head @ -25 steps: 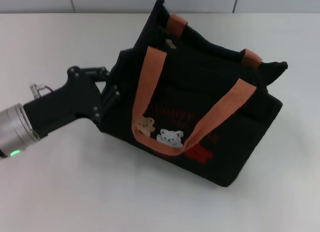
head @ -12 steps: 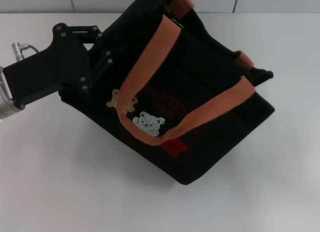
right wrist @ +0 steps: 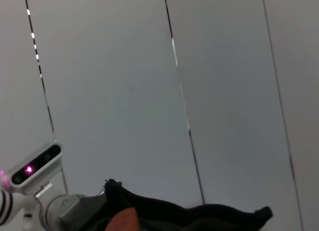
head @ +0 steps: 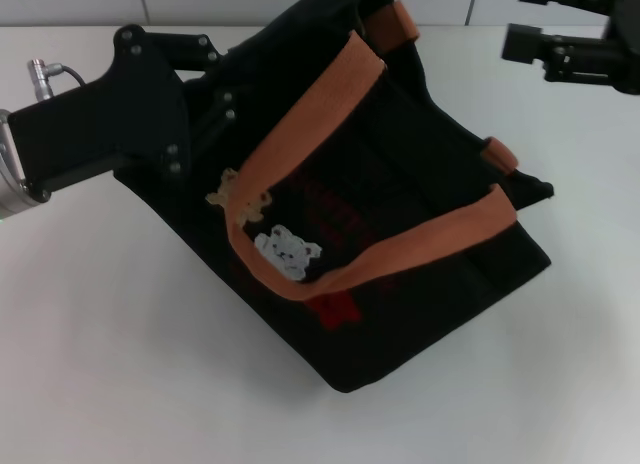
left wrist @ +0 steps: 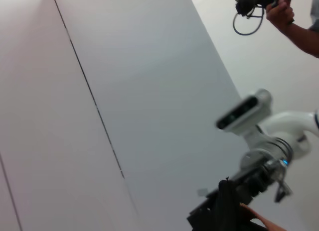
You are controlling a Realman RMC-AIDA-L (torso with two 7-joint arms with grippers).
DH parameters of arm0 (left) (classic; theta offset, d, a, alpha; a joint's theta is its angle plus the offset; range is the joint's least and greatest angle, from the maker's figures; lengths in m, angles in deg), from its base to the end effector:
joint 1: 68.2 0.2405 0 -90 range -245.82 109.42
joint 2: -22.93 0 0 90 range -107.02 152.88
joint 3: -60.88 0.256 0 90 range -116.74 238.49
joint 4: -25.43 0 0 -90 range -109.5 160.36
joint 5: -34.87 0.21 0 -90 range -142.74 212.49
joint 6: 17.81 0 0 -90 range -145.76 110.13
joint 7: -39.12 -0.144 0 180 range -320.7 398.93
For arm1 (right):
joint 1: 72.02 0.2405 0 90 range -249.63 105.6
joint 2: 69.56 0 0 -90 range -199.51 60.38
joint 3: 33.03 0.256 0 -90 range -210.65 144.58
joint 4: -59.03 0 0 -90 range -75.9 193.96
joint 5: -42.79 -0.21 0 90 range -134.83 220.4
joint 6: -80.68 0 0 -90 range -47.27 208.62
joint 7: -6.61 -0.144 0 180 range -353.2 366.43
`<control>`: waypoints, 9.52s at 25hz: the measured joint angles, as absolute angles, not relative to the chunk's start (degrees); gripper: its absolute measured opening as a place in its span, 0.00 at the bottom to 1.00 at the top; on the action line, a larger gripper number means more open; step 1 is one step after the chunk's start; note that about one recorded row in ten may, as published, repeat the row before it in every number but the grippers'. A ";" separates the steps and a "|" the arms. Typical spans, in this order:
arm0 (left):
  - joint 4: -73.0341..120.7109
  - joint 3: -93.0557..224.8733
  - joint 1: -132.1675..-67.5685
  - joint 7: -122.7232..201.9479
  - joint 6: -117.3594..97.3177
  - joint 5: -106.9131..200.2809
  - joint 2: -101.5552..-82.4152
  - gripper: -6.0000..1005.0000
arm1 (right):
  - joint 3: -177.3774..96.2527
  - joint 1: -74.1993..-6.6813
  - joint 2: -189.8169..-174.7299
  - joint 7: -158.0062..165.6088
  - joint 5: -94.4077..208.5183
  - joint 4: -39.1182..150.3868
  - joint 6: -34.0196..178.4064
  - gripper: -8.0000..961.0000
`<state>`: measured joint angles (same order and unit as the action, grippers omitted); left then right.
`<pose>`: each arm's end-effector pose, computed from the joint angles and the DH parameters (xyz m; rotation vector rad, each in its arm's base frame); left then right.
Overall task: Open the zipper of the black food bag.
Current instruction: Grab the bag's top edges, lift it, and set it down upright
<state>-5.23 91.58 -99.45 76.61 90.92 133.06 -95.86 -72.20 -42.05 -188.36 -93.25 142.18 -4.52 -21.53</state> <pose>-0.2221 0.3105 0.0345 -2.3701 0.3721 -1.1608 0.1815 0.3387 0.0941 -2.6784 0.4242 0.9968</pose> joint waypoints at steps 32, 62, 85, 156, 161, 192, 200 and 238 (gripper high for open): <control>-5.10 96.82 -99.62 75.25 90.28 132.97 -95.90 0.12 | -89.80 -35.58 -188.59 -125.26 155.88 -21.43 -18.37 0.61; -4.54 96.45 -99.15 74.29 90.17 133.05 -95.90 0.12 | -92.63 -35.83 -188.83 -122.40 160.30 -23.93 -15.44 0.02; -3.66 96.75 -99.45 73.87 89.15 131.72 -95.89 0.12 | -86.29 -46.28 -188.70 -118.53 152.06 -27.74 -22.82 0.04; -4.99 96.91 -99.59 73.83 90.46 131.73 -95.63 0.12 | -96.24 -41.18 -188.65 -114.54 160.31 -33.17 -14.22 0.11; -4.99 96.91 -99.58 73.83 90.49 131.73 -95.63 0.12 | -96.63 -40.20 -188.65 -114.37 160.35 -31.28 -12.86 0.24; -4.98 97.44 -100.25 73.83 90.43 131.73 -95.72 0.12 | -101.66 -34.41 -188.81 -111.13 165.11 -23.22 -9.50 0.32; -4.98 97.44 -100.29 73.83 90.44 131.72 -95.72 0.12 | -101.81 -35.96 -189.00 -108.90 164.06 -25.13 -9.22 0.14; -4.36 96.95 -99.85 73.84 88.80 129.38 -95.90 0.12 | -95.13 -55.04 -189.13 -113.51 164.44 -39.02 -30.38 0.01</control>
